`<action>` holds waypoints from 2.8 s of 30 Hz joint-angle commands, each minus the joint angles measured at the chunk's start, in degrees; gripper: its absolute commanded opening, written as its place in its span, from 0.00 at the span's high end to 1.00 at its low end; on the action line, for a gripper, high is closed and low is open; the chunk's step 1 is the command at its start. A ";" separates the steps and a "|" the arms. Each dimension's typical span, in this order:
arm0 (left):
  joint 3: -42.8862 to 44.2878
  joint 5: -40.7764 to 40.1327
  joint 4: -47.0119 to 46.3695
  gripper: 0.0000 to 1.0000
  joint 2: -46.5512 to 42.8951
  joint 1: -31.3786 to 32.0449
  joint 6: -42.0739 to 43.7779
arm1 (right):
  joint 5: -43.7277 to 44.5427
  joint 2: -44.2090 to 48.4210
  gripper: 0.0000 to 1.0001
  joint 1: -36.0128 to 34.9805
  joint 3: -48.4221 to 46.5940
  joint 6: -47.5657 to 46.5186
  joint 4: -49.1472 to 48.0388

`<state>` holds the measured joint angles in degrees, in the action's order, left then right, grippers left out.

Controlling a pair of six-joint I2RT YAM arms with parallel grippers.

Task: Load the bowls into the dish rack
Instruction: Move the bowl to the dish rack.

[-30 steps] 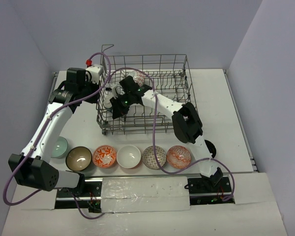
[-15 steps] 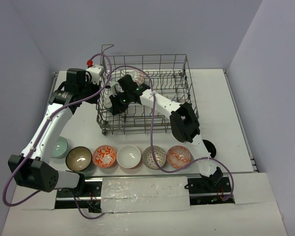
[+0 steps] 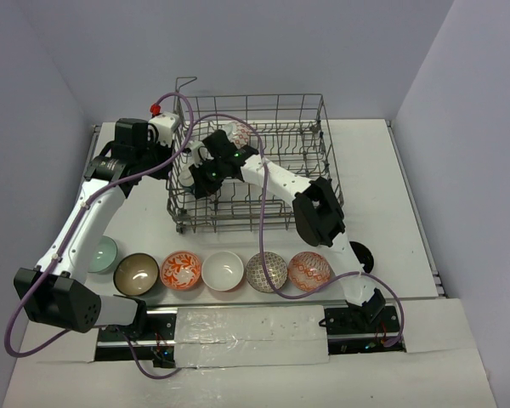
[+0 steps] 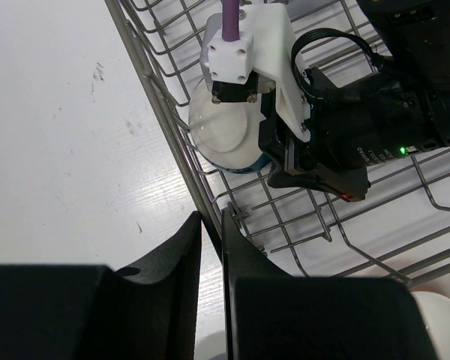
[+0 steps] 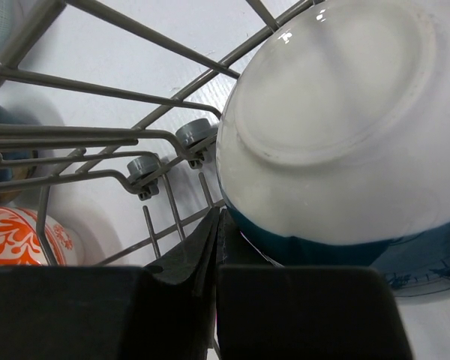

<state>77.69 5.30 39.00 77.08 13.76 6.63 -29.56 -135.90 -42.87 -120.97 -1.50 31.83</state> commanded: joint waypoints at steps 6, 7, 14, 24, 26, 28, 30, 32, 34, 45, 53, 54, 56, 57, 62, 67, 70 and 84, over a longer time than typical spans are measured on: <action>-1.05 4.28 0.46 1.00 -1.93 0.92 2.51 | 6.35 -0.25 1.00 1.91 -4.45 0.44 -3.45; -1.14 4.37 0.46 1.00 -2.11 0.92 2.59 | 7.32 0.01 1.00 2.00 -4.28 0.53 -3.71; -1.31 4.54 0.46 1.00 -2.28 0.92 2.68 | 12.32 0.63 1.00 2.97 -3.84 0.09 -4.50; -1.58 4.98 0.72 1.00 -2.81 0.92 3.03 | 19.10 1.95 1.00 4.20 -2.17 -1.58 -6.78; -1.58 5.33 0.81 1.00 -2.90 0.92 3.03 | 19.37 2.13 1.00 4.46 -2.43 -1.84 -6.79; -1.58 5.42 0.72 1.00 -2.90 0.92 3.04 | 19.45 2.39 1.00 4.64 -2.61 -1.84 -6.79; -1.58 5.42 0.81 1.00 -2.81 0.92 3.12 | 19.28 2.48 1.00 4.90 -2.87 -1.76 -6.61; -1.58 5.42 0.72 1.00 -2.64 0.92 3.12 | 18.40 2.83 1.00 4.99 -2.87 -1.75 -6.35; -1.67 5.86 0.81 1.00 -2.55 0.92 3.12 | 17.17 3.18 1.00 5.17 -2.61 -2.02 -5.82; -2.02 5.68 -0.33 1.00 -2.02 0.92 2.77 | 13.74 4.24 0.89 5.17 -0.67 -2.81 -5.47; -3.60 2.27 -1.91 1.00 -2.46 0.92 1.81 | 9.88 4.32 0.91 5.25 -1.20 -2.63 -4.68; -3.60 1.56 -2.17 0.99 -2.20 0.92 1.54 | 9.70 4.32 0.91 5.17 -0.94 -2.72 -4.59; -2.99 0.24 -2.27 0.85 -1.67 0.92 0.84 | 9.35 4.41 0.91 5.08 -0.59 -2.81 -4.59; -2.55 0.24 -2.18 0.83 -1.32 0.92 0.66 | 9.26 4.50 0.91 5.08 -0.24 -2.98 -4.50; 0.35 -0.03 -1.04 0.76 1.05 0.92 -0.22 | 8.73 4.67 0.91 5.08 0.38 -3.77 -4.24; 1.41 -1.96 -0.33 0.93 2.99 0.92 -0.22 | 8.20 4.76 0.91 5.17 0.29 -4.13 -4.06; 0.71 -1.52 0.28 1.00 2.82 0.92 0.57 | 7.85 4.50 0.91 5.17 0.12 -4.22 -3.80; -2.45 -1.96 3.01 1.00 -0.26 2.59 5.05 | 5.66 4.06 0.83 5.08 -1.38 -4.04 -2.57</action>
<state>76.82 5.65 37.95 78.43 16.19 9.85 -22.92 -135.04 -38.61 -121.34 -4.40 29.10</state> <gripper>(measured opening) 0.010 0.158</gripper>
